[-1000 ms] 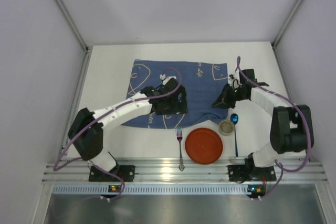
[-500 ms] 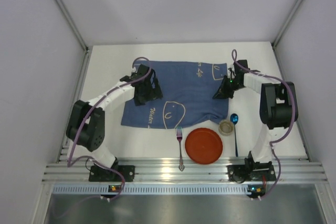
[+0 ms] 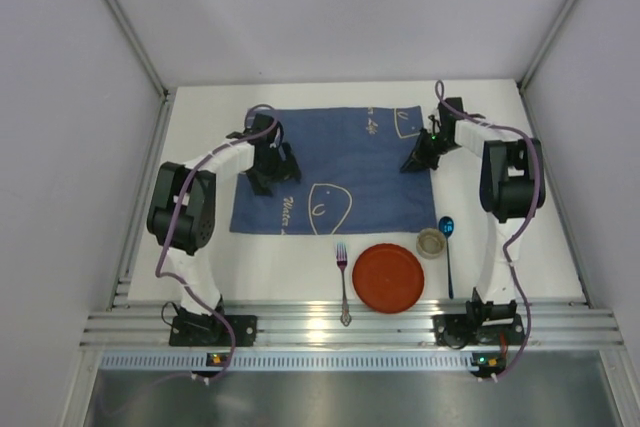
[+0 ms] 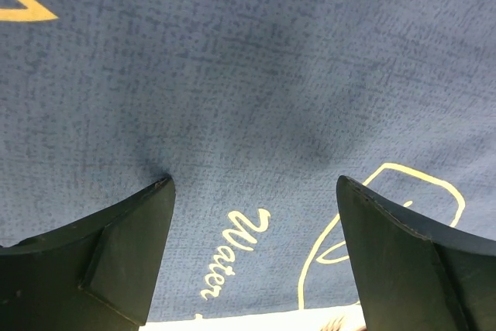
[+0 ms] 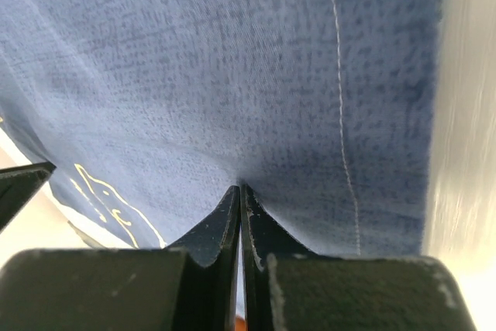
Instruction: Set the dinner table for one person
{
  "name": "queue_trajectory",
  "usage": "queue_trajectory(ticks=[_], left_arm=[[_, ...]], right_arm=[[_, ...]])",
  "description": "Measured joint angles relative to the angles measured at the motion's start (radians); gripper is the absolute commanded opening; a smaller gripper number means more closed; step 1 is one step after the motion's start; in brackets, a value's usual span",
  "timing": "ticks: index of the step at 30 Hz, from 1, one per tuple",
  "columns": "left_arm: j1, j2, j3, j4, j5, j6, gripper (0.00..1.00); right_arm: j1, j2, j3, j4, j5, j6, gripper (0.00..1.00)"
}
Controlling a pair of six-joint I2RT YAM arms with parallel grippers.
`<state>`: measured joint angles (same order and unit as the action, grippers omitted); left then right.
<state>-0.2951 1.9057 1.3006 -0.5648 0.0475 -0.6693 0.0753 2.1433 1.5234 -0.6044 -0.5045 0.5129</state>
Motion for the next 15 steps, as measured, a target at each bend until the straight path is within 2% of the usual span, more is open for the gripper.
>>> queue_trajectory(ticks=[8,15], left_arm=[[0.051,0.065,0.093,-0.019,0.024,0.037,0.89],[0.053,0.052,0.074,-0.006,0.039,0.043,0.88]], right_arm=[[0.0,0.027,0.05,-0.052,0.005,-0.035,0.0],[0.0,0.027,0.072,-0.072,0.005,-0.061,0.0]])
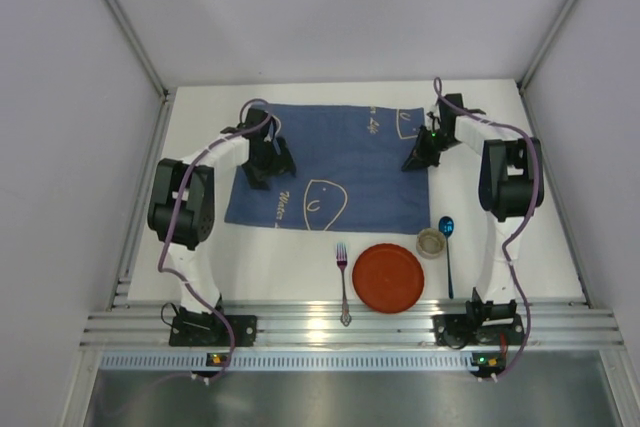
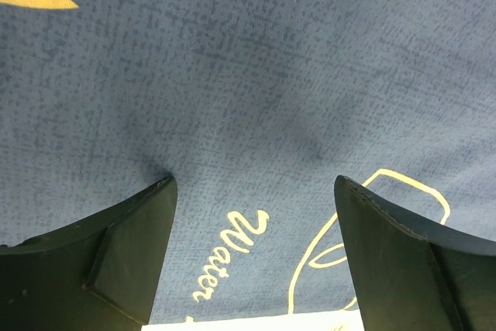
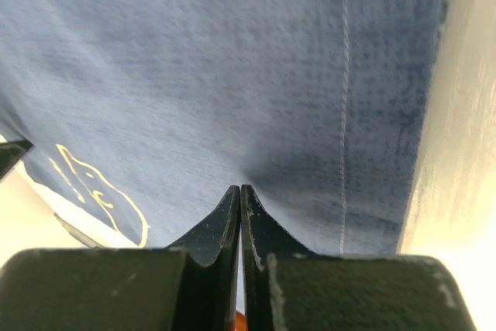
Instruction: Set the dinner table for one person
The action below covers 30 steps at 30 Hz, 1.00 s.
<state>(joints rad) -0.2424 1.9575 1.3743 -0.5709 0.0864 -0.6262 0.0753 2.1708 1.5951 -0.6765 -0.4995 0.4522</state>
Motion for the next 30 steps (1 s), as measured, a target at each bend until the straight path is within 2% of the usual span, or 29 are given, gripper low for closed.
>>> queue_trajectory(ticks=[11,16,19,21,24,25,28,30], left_arm=[[0.0,-0.113,-0.157,0.023,-0.001,0.002,0.88],[0.0,-0.117,-0.147,-0.015,-0.022,0.019,0.89],[0.0,-0.117,-0.077,-0.095,-0.057,0.04,0.89],[0.0,-0.117,0.01,-0.137,-0.077,0.055,0.89],[-0.01,-0.132,0.157,-0.158,-0.101,0.078,0.86],[-0.021,-0.149,0.183,-0.158,-0.109,0.083,0.84],[-0.09,-0.224,0.173,-0.16,-0.144,0.092,0.84],[-0.182,-0.275,0.121,-0.169,-0.167,0.09,0.84]], right_arm=[[0.0,0.008,0.042,-0.003,-0.013,0.0,0.0],[0.0,0.008,0.042,-0.003,-0.014,0.0,0.0],[0.0,-0.008,0.041,-0.004,-0.005,0.002,0.02],[0.0,-0.045,0.039,-0.003,0.005,0.006,0.1],[0.0,-0.158,0.003,0.009,0.025,0.024,0.44],[0.0,-0.217,-0.027,0.02,0.038,0.033,0.63],[0.007,-0.439,-0.151,0.054,0.089,0.064,0.82],[0.014,-0.581,-0.233,0.063,0.117,0.075,0.84]])
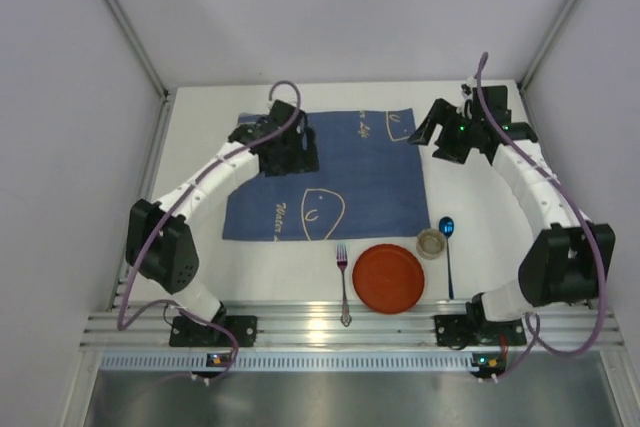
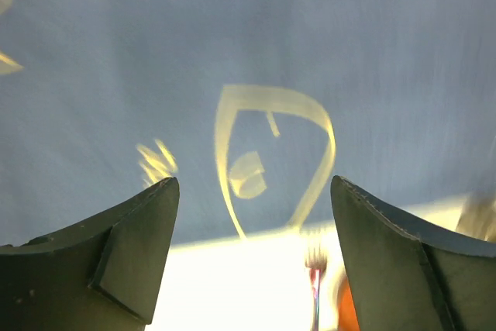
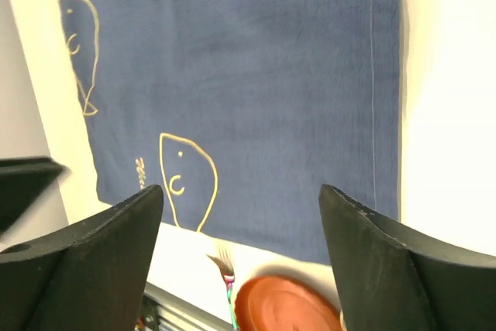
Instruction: Set the dinner table for one person
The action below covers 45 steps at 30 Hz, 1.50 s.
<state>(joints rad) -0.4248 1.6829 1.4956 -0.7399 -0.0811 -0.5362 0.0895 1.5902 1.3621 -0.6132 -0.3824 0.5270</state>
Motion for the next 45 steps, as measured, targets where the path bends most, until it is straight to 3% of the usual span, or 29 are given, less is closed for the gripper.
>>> queue_trajectory(ticks=[7,11,22,29,39,40,45], left_arm=[[-0.445,-0.091,-0.328,-0.036,-0.018,-0.121,0.84],[-0.56,-0.091,-0.373,-0.097,-0.022,-0.188,0.84],[-0.713,0.011,-0.372,-0.07,-0.025,-0.322,0.83],[-0.753,0.064,-0.376,-0.035,-0.026,-0.383,0.76],[-0.757,0.108,-0.373,-0.005,-0.048,-0.421,0.38],[-0.758,0.109,-0.372,-0.004,-0.047,-0.422,0.28],[-0.762,0.115,-0.365,0.014,-0.036,-0.436,0.01]], right_arm=[[0.04,-0.383,-0.294,0.009,0.064,0.015,0.85],[0.04,-0.478,-0.416,-0.027,0.082,0.014,0.85],[0.04,-0.542,-0.537,-0.061,0.105,-0.016,0.83],[0.04,-0.542,-0.537,-0.069,0.108,-0.051,0.83],[0.04,-0.539,-0.537,-0.087,0.109,-0.095,0.82],[0.04,-0.538,-0.537,-0.087,0.11,-0.099,0.82],[0.04,-0.531,-0.537,-0.091,0.113,-0.116,0.82]])
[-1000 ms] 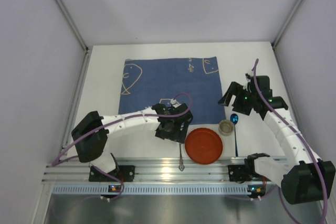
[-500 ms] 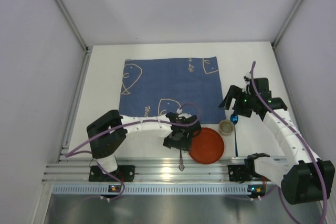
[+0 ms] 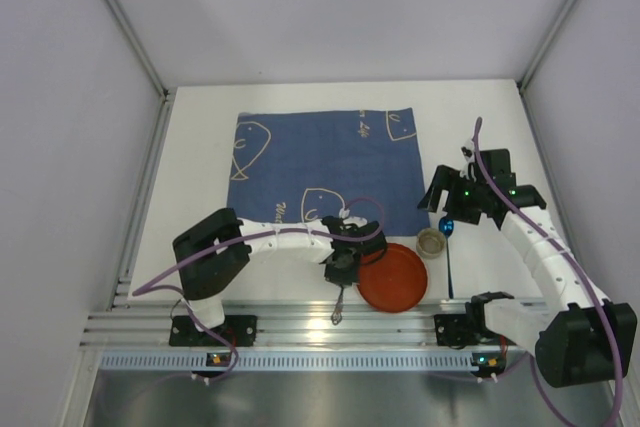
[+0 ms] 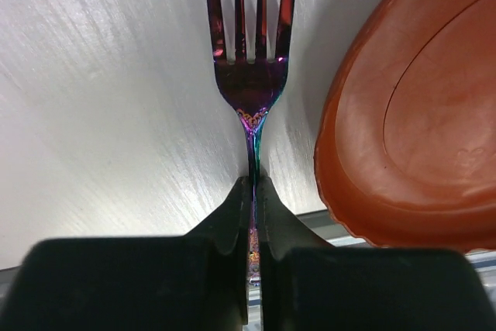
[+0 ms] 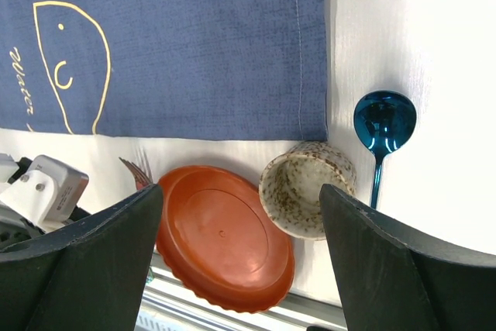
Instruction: Set the dinner table for one person
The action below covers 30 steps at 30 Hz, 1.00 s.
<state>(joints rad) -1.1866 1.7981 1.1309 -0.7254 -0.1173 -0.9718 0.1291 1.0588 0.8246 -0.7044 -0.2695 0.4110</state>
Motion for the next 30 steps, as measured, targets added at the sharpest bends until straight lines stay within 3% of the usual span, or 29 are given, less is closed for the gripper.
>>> queue_trajectory(ticks=[8,11,16,21,30], left_arm=[[0.008,-0.015,0.074,-0.134,-0.085,0.038,0.0],[0.058,-0.077,0.128,-0.201,-0.131,0.097,0.0],[0.319,-0.208,0.198,-0.215,-0.168,0.265,0.0],[0.6,-0.207,0.244,-0.177,-0.181,0.462,0.0],[0.834,-0.008,0.258,-0.051,-0.042,0.699,0.0]], right_arm=[[0.0,-0.001,0.018,-0.012,-0.015,0.019,0.82],[0.0,-0.006,0.038,-0.017,-0.028,0.031,0.82],[0.002,-0.041,0.046,-0.031,-0.037,0.038,0.81],[0.002,-0.075,0.046,-0.055,-0.039,0.062,0.81],[0.013,-0.084,0.047,-0.077,-0.039,0.088,0.81]])
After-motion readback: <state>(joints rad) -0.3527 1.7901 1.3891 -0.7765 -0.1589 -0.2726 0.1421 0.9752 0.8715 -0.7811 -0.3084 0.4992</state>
